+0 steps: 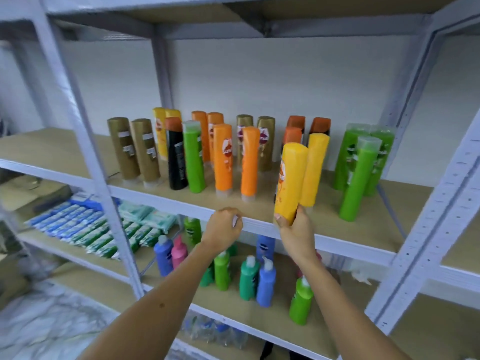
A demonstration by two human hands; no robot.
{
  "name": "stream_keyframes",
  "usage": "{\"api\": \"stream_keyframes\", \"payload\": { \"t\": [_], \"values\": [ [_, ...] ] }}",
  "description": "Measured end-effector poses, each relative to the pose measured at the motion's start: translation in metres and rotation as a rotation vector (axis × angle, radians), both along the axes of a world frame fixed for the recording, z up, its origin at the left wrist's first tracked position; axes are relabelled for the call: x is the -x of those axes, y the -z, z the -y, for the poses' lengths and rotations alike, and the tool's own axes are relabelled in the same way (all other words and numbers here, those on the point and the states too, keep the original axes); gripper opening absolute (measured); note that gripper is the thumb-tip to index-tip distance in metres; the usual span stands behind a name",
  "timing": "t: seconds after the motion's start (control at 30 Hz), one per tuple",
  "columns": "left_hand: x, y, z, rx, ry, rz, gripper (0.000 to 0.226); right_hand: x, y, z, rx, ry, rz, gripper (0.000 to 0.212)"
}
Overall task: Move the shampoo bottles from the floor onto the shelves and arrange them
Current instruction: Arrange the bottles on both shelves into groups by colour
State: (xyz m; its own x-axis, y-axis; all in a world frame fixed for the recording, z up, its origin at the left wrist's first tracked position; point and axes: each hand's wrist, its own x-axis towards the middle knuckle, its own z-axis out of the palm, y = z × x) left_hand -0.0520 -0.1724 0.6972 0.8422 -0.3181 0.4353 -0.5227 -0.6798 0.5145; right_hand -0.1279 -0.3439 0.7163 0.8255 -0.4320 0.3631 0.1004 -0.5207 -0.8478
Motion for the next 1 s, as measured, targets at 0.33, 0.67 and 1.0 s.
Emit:
{"api": "stream_keyframes", "payload": {
  "t": [0.33, 0.67, 1.0],
  "values": [
    [-0.056, -0.009, -0.139, 0.185, -0.322, -0.043, 0.021, -0.072, -0.003, -0.131, 0.05, -0.207, 0.002, 0.028],
    [-0.169, -0.007, -0.272, 0.435, -0.419, -0.013, 0.035, -0.167, 0.002, -0.279, 0.055, -0.177, 0.011, 0.028],
    [-0.243, -0.015, -0.317, 0.432, -0.208, -0.203, 0.073, -0.206, 0.006, -0.379, -0.034, -0.045, -0.022, 0.021]
  ]
}}
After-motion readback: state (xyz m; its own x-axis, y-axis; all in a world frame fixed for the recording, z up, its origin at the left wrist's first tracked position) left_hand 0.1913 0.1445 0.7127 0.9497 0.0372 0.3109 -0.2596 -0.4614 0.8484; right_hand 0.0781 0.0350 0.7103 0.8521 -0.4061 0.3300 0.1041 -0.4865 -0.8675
